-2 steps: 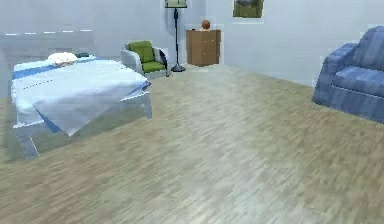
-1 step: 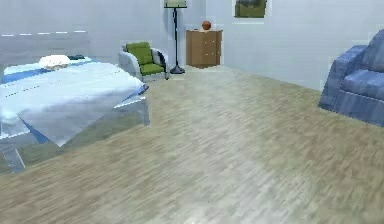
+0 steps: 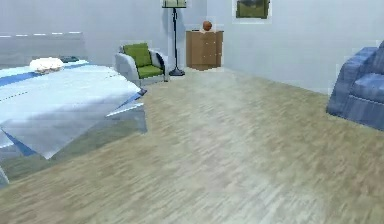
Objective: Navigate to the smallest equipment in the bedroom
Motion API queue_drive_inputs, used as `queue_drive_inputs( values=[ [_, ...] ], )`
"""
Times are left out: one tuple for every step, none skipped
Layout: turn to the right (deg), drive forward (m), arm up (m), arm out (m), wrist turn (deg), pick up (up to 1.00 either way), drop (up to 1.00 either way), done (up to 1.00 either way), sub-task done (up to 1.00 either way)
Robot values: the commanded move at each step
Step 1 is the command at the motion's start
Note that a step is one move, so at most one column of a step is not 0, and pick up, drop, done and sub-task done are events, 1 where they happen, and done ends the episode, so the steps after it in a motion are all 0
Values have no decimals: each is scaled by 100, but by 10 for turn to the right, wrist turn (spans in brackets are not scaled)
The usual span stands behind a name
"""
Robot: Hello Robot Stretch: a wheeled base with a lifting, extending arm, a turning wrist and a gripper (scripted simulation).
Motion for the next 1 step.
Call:
queue_drive_inputs(
  values=[
    [60, 0, 0, 0, 0, 0, 0, 0, 0]
  ],
)
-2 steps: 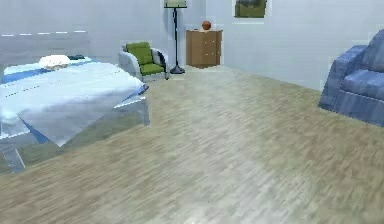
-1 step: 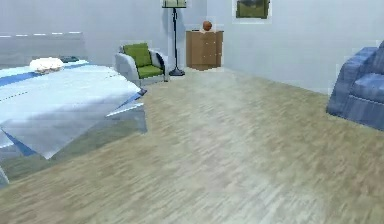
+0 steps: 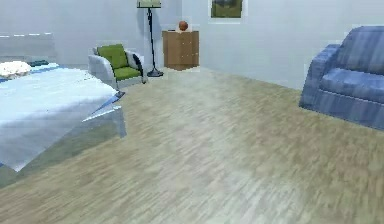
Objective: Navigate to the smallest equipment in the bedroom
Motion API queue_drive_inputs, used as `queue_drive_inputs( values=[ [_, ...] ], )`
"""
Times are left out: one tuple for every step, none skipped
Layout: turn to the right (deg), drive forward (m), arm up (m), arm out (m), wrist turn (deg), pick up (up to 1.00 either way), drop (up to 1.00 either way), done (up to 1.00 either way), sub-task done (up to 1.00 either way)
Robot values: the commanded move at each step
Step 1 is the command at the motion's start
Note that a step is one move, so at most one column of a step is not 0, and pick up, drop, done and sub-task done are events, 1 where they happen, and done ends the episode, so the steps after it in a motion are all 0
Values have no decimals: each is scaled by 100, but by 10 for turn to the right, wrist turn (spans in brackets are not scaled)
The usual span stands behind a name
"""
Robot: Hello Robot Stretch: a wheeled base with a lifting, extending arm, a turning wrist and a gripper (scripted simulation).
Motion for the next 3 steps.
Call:
queue_drive_inputs(
  values=[
    [0, 100, 0, 0, 0, 0, 0, 0, 0],
    [0, 100, 0, 0, 0, 0, 0, 0, 0],
    [0, 100, 0, 0, 0, 0, 0, 0, 0]
  ],
)
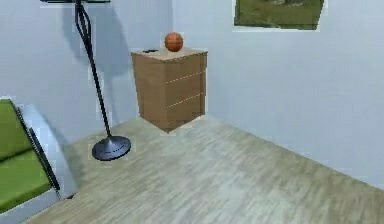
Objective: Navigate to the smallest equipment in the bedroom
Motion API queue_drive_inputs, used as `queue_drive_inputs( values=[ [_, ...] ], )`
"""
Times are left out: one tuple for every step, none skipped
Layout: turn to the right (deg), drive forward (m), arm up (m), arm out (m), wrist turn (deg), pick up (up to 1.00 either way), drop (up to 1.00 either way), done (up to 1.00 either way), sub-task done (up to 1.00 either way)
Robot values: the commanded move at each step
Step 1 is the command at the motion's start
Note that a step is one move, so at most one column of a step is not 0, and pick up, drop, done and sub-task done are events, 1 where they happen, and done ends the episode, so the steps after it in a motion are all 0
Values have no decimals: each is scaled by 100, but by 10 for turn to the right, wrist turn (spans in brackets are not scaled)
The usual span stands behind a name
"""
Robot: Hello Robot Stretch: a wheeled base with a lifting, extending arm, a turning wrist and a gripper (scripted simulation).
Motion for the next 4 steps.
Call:
queue_drive_inputs(
  values=[
    [30, 0, 0, 0, 0, 0, 0, 0, 0],
    [0, 100, 0, 0, 0, 0, 0, 0, 0],
    [0, 70, 0, 0, 0, 0, 0, 0, 0],
    [-210, 0, 0, 0, 0, 0, 0, 0, 0]
  ],
)
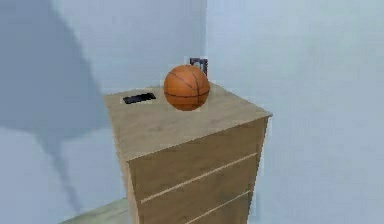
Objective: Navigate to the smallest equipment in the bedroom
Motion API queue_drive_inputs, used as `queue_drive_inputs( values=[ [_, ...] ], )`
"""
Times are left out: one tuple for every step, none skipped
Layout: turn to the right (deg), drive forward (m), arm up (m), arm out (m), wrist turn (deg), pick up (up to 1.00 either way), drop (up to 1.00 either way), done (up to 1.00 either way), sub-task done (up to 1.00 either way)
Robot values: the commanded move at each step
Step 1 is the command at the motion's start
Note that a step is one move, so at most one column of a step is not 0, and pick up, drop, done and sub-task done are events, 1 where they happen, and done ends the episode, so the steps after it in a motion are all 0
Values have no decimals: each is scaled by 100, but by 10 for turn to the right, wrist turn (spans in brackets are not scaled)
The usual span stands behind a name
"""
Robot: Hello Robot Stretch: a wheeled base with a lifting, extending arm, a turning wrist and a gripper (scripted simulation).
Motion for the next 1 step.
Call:
queue_drive_inputs(
  values=[
    [0, 0, 0, 0, 0, 0, 0, 100, 0]
  ],
)
